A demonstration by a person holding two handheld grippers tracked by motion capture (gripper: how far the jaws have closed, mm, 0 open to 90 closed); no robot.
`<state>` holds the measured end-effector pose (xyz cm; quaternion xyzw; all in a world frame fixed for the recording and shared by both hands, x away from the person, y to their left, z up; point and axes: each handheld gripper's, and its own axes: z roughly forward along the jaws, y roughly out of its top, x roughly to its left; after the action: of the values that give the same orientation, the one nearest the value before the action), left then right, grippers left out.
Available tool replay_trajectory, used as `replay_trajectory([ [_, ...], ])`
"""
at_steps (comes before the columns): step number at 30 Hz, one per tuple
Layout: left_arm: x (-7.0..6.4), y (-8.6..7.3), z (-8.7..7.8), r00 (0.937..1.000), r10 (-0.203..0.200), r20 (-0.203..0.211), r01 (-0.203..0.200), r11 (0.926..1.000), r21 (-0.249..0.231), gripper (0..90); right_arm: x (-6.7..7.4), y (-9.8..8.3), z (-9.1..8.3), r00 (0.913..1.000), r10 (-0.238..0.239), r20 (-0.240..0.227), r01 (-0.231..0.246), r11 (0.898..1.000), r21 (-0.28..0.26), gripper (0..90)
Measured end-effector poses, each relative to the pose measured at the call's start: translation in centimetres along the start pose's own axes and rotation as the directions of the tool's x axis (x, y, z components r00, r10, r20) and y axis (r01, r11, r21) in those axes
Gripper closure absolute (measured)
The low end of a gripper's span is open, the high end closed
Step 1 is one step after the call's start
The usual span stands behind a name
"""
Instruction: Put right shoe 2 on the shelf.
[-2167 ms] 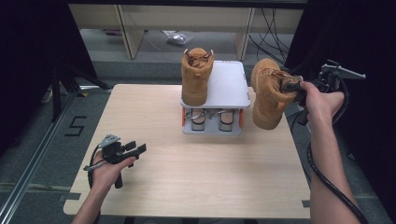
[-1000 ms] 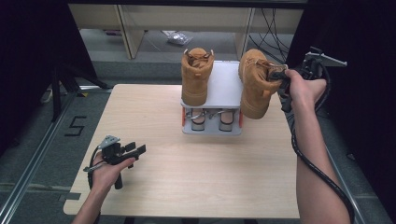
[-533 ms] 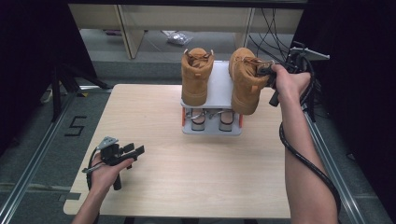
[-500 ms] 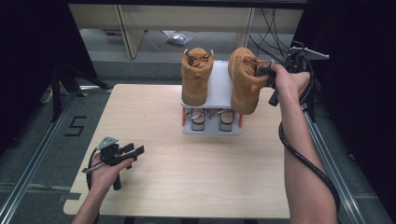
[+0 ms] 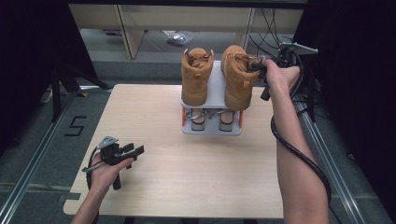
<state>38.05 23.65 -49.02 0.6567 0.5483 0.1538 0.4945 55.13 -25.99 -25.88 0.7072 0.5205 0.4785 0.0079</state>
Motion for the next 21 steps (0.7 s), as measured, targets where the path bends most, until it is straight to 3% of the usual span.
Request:
replay_trajectory([
  [7,0.1,0.0,-0.1,1.0000,-0.001,-0.003,0.001,1.0000,0.000,45.0,0.4,0.1,0.8,0.9999,-0.014,0.000,0.014,1.000,0.003,82.7],
  [10,0.3,0.0,0.0,1.0000,-0.005,0.002,0.005,1.0000,-0.007,45.0,0.7,0.1,1.2,1.0000,0.002,0.002,-0.003,1.000,0.015,82.1],
  [12,0.2,-0.1,0.0,1.0000,-0.007,0.003,0.007,0.9999,-0.008,44.9,0.9,0.1,1.6,0.9987,-0.049,0.007,0.049,0.999,0.014,78.9],
  [13,0.2,-0.1,0.0,1.0000,-0.007,0.003,0.007,1.0000,-0.006,44.9,1.2,0.0,1.7,0.9985,-0.053,0.009,0.053,0.999,0.010,76.3],
  [14,0.1,-0.1,0.1,1.0000,-0.003,0.009,0.003,1.0000,-0.004,44.9,1.5,-0.1,2.1,0.9962,-0.087,0.008,0.087,0.996,-0.026,65.3],
  [15,0.1,-0.1,0.1,1.0000,-0.003,0.009,0.003,1.0000,-0.004,45.0,1.6,-0.1,2.2,0.9971,-0.073,-0.020,0.073,0.997,-0.030,62.8],
  [17,0.0,-0.1,0.0,1.0000,-0.004,0.006,0.004,1.0000,-0.004,45.0,2.1,-0.1,1.8,0.9897,-0.143,-0.003,0.143,0.989,-0.046,59.1],
  [19,0.0,-0.1,0.0,0.9999,-0.004,0.010,0.004,0.9999,-0.011,44.9,2.2,-0.2,1.5,0.9864,-0.164,-0.010,0.163,0.985,-0.063,55.0],
  [20,0.0,-0.2,0.0,0.9999,-0.004,0.012,0.004,0.9999,-0.011,45.0,2.3,-0.2,0.3,0.9788,-0.204,-0.019,0.200,0.972,-0.123,51.1],
  [21,0.0,-0.2,0.0,0.9999,-0.004,0.012,0.004,0.9999,-0.011,45.0,2.3,-0.2,0.3,0.9788,-0.204,-0.019,0.200,0.972,-0.123,51.1],
])
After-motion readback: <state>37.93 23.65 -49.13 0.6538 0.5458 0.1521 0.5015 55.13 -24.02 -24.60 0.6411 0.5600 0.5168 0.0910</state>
